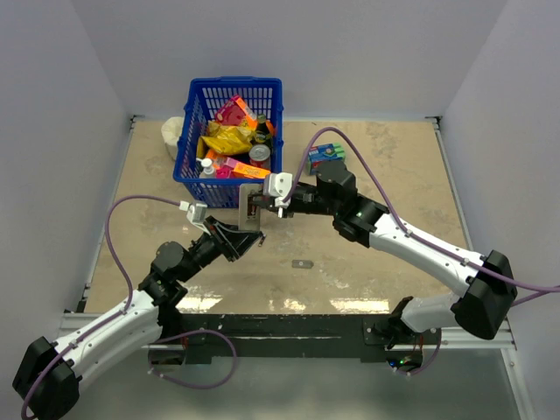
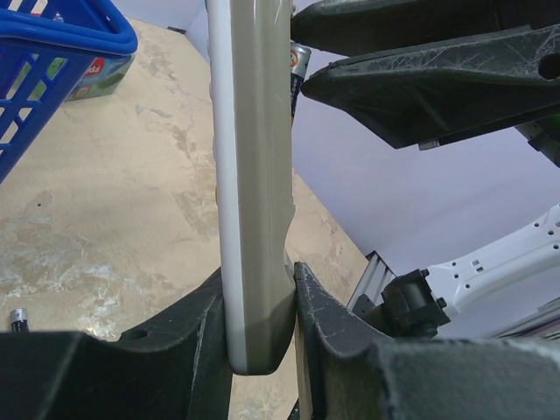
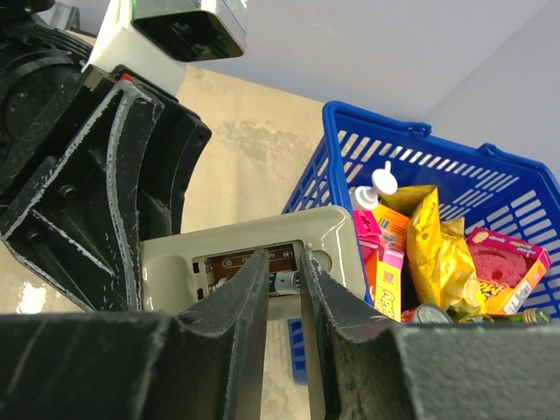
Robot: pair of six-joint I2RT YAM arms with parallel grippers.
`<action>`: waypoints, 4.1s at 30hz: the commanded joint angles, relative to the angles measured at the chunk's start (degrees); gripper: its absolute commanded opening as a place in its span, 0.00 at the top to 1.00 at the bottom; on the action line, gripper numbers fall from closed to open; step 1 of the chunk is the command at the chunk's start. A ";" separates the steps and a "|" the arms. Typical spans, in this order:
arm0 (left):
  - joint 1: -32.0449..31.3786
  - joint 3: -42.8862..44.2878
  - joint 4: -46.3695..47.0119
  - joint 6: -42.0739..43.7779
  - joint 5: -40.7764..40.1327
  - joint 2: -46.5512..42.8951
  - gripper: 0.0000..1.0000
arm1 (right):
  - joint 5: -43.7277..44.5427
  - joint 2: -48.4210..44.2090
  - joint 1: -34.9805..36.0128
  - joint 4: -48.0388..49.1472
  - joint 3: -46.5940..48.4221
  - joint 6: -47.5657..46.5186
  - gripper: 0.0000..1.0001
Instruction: Load the batteries into the remote control
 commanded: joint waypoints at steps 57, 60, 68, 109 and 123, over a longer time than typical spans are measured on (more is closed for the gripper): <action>0.25 1.61 19.13 5.79 2.62 -11.60 1.00 | -0.84 2.24 -3.91 -3.97 -9.30 3.13 1.00; 0.25 1.70 20.44 5.79 3.41 -10.46 1.00 | 1.27 2.33 -3.91 -4.41 -9.48 3.22 1.00; 0.25 2.31 24.75 4.56 7.89 -6.68 1.00 | 4.44 4.43 -3.82 -5.73 -8.16 -0.38 0.96; 0.34 0.11 -13.28 8.17 -10.27 -14.04 1.00 | 21.31 -1.81 -3.82 -18.91 2.92 28.70 0.03; 0.42 6.62 -33.34 10.53 -26.65 -21.09 1.00 | 40.72 14.88 6.36 -23.58 3.70 52.50 0.26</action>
